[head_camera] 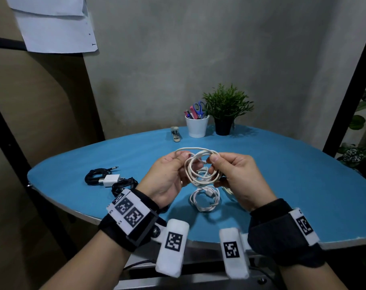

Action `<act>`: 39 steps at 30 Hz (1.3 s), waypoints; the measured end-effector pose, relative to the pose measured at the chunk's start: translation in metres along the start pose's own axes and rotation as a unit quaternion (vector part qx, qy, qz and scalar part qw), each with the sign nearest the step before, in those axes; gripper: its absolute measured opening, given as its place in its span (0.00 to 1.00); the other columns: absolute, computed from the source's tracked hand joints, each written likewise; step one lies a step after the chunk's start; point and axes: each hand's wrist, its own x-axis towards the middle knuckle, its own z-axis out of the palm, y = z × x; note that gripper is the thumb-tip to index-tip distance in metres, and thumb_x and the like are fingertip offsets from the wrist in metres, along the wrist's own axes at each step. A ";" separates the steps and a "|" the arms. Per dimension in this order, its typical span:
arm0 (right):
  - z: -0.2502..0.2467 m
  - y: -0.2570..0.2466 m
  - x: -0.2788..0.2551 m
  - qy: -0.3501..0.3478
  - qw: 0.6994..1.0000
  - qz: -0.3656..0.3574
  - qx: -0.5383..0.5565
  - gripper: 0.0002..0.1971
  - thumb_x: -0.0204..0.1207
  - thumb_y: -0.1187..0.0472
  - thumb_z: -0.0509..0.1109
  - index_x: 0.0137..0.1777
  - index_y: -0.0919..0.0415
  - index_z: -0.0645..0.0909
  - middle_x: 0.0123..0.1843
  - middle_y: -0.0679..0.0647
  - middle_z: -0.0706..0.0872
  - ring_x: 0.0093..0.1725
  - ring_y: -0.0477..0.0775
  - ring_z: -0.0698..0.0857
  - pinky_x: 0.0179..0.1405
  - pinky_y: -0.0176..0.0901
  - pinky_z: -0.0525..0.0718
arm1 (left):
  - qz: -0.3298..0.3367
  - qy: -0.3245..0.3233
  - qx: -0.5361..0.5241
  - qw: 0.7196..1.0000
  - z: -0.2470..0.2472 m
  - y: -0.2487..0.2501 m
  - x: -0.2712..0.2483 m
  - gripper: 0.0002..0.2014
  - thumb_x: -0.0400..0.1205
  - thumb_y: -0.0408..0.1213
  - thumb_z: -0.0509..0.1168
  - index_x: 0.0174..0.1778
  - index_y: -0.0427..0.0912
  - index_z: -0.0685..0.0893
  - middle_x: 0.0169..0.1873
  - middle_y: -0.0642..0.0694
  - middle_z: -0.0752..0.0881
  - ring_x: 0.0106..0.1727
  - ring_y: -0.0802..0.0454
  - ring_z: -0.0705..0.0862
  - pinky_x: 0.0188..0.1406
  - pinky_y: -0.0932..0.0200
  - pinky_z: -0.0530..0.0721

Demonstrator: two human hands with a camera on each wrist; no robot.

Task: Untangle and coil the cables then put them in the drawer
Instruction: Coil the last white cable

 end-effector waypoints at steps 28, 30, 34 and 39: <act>-0.001 -0.001 0.004 0.053 0.998 -0.014 0.030 0.09 0.79 0.67 0.67 0.38 0.62 0.84 0.29 0.56 0.84 0.26 0.47 0.84 0.25 0.35 0.81 | -0.004 0.006 0.050 0.999 0.001 -0.009 -0.005 0.13 0.76 0.20 0.67 0.52 0.37 0.74 0.34 0.42 0.88 0.33 0.50 0.88 0.37 0.56 0.87; -0.001 -0.003 0.005 0.051 0.997 -0.010 0.058 0.10 0.80 0.67 0.65 0.38 0.62 0.83 0.29 0.55 0.84 0.26 0.46 0.85 0.23 0.31 0.78 | 0.017 0.048 0.050 0.997 0.001 -0.010 -0.003 0.12 0.77 0.22 0.67 0.50 0.36 0.72 0.29 0.41 0.88 0.28 0.51 0.87 0.29 0.59 0.88; -0.001 -0.005 0.009 0.059 0.983 0.032 0.168 0.11 0.82 0.67 0.61 0.38 0.64 0.78 0.24 0.52 0.84 0.26 0.47 0.85 0.25 0.34 0.83 | 0.073 0.026 0.175 0.982 0.001 -0.013 -0.009 0.09 0.78 0.24 0.66 0.35 0.37 0.75 0.24 0.43 0.86 0.25 0.50 0.86 0.27 0.58 0.85; -0.001 -0.006 0.009 0.086 0.965 0.069 0.238 0.12 0.84 0.65 0.58 0.38 0.63 0.75 0.25 0.53 0.78 0.23 0.47 0.83 0.25 0.35 0.84 | 0.085 -0.141 0.434 0.886 -0.005 -0.014 -0.015 0.08 0.72 0.31 0.75 0.30 0.39 0.83 0.27 0.40 0.86 0.31 0.51 0.80 0.34 0.55 0.79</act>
